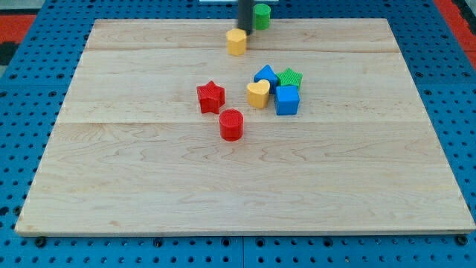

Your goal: Move the yellow hexagon slightly up

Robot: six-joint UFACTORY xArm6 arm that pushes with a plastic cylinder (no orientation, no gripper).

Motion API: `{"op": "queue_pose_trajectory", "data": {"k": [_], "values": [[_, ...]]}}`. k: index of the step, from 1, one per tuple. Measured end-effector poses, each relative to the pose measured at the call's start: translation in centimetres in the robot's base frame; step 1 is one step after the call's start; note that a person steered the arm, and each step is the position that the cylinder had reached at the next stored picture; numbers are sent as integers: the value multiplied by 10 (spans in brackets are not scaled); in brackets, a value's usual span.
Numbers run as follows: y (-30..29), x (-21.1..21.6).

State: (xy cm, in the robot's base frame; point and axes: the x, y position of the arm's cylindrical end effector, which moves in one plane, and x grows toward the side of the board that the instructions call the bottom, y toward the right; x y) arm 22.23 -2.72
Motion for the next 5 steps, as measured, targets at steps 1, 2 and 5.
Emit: {"op": "queue_pose_trajectory", "data": {"k": [1, 2, 5], "values": [[-51, 5], [-36, 55], [7, 61]]}}
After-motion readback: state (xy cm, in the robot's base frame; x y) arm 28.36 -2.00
